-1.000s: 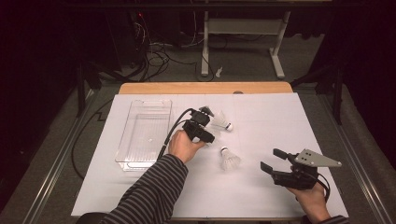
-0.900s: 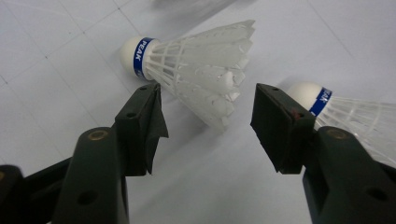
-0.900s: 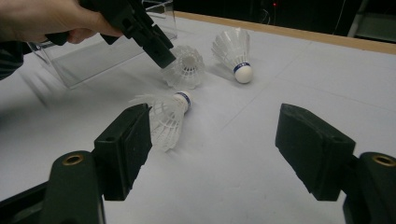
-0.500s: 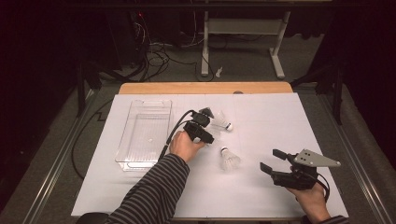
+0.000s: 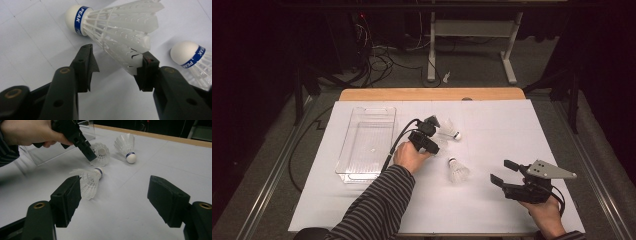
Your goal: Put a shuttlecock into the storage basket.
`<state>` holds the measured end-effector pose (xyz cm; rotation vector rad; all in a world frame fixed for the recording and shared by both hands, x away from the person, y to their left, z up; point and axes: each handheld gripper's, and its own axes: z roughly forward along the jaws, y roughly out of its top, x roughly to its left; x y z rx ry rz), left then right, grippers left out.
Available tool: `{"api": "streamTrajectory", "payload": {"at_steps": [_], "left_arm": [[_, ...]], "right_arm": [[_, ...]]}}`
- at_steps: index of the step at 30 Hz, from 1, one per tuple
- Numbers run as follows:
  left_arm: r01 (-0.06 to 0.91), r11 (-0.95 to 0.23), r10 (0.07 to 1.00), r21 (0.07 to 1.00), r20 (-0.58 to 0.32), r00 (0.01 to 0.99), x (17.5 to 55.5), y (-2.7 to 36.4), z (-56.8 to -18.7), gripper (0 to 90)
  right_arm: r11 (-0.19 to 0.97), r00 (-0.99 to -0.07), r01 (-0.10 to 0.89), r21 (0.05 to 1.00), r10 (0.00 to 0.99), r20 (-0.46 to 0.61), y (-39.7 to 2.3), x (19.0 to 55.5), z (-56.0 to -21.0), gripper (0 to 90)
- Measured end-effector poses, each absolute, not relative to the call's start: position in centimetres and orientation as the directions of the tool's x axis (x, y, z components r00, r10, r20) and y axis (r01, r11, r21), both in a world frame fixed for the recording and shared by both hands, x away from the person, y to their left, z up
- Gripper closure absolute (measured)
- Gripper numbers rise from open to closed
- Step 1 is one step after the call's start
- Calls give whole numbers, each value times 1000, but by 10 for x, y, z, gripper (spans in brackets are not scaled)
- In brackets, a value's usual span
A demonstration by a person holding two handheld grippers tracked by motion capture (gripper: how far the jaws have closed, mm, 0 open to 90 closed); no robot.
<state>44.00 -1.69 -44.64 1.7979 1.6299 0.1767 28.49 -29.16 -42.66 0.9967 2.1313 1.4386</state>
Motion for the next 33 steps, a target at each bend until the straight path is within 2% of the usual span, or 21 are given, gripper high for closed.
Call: {"api": "streamTrajectory", "payload": {"at_steps": [9,20,33], "left_arm": [[833,38,918,552,-349,189,439,-15,-447,681],[829,42,928,557,-329,175,440,-11,-446,867],[817,11,919,577,-328,219,434,-7,-439,897]], "right_arm": [[225,-677,341,912,733,72,-291,285,-427,277],[227,-677,341,912,733,71,-291,285,-427,277],[234,-678,343,910,732,67,-291,285,-427,279]]}}
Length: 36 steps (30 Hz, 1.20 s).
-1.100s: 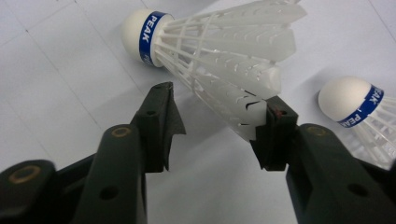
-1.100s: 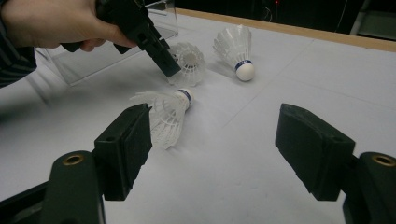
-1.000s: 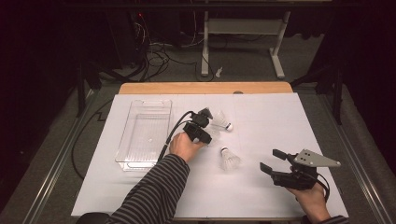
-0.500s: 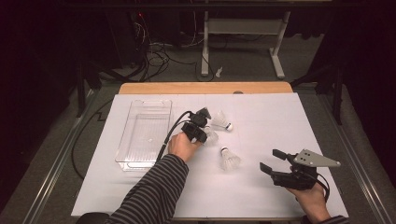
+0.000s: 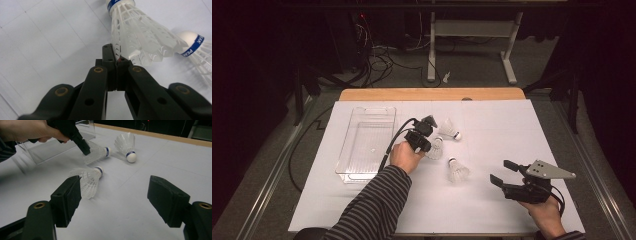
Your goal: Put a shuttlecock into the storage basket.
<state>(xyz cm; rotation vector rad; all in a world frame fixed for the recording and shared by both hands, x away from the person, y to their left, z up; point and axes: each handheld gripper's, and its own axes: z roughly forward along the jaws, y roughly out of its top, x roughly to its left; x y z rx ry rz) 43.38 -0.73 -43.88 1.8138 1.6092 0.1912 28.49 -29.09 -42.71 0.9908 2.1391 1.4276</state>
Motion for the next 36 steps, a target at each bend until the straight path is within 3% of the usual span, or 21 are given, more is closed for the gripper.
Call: {"api": "streamTrajectory", "payload": {"at_steps": [36], "left_arm": [[758,37,833,651,-439,336,394,15,-409,897]], "right_arm": [[234,-678,339,911,732,64,-291,285,-427,278]]}}
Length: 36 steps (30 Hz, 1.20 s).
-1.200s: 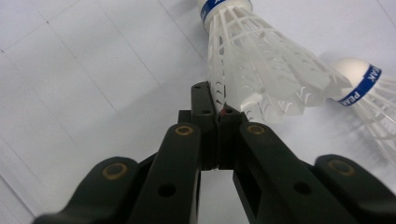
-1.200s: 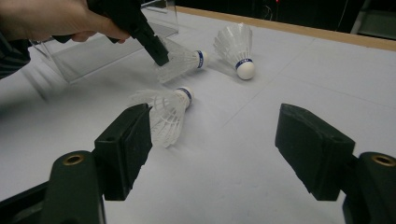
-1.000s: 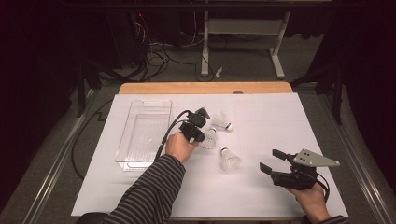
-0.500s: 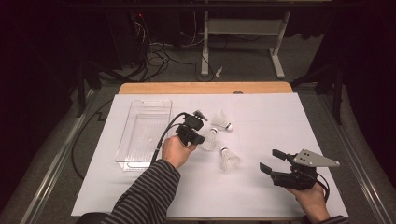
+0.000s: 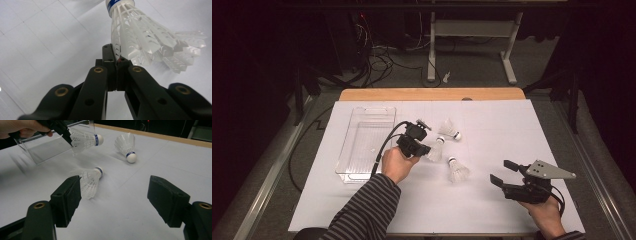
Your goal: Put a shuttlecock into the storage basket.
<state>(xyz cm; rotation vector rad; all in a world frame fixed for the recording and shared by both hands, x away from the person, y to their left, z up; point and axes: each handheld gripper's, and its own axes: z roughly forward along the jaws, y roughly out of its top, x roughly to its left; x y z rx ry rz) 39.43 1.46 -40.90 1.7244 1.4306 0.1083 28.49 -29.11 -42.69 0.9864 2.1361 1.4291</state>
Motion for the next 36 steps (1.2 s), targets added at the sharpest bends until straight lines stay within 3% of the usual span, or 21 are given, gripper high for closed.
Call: {"api": "streamTrajectory", "payload": {"at_steps": [36], "left_arm": [[735,71,808,675,-471,354,386,36,-387,898]], "right_arm": [[232,-677,338,912,733,64,-291,285,-427,277]]}}
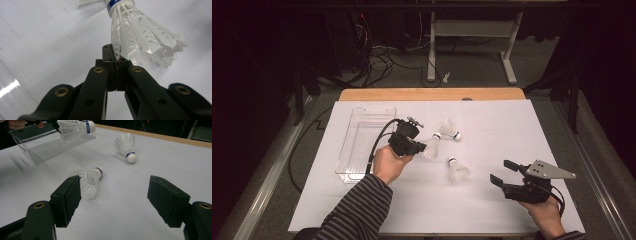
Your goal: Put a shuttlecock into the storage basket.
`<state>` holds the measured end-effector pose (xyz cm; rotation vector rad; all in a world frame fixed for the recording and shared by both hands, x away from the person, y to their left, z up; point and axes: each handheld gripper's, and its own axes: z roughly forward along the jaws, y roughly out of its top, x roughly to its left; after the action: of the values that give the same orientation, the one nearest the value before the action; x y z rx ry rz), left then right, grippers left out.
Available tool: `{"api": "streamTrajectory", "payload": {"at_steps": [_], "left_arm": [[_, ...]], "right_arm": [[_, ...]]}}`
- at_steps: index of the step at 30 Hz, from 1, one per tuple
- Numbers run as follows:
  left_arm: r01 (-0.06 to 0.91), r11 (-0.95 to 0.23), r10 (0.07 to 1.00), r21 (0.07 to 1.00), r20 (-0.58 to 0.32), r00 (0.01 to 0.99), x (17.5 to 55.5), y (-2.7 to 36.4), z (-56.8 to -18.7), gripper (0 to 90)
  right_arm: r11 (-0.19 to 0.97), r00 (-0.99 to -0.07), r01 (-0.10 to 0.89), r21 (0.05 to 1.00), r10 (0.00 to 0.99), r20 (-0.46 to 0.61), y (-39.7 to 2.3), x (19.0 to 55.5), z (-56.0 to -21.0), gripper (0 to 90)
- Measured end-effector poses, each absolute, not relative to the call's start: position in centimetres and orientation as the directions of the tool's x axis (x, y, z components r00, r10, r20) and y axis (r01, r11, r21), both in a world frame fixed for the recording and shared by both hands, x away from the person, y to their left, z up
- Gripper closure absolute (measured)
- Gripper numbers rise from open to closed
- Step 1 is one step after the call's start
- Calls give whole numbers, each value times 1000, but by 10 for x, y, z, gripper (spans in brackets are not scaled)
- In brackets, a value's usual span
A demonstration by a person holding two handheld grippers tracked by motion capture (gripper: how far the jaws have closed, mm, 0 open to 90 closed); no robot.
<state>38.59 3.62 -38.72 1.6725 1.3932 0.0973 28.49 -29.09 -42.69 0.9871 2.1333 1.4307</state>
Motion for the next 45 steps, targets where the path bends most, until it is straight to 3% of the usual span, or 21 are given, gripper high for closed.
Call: {"api": "streamTrajectory", "payload": {"at_steps": [45], "left_arm": [[704,155,829,693,-479,289,386,95,-365,897]], "right_arm": [[256,-685,336,907,727,48,-287,286,-429,276]]}}
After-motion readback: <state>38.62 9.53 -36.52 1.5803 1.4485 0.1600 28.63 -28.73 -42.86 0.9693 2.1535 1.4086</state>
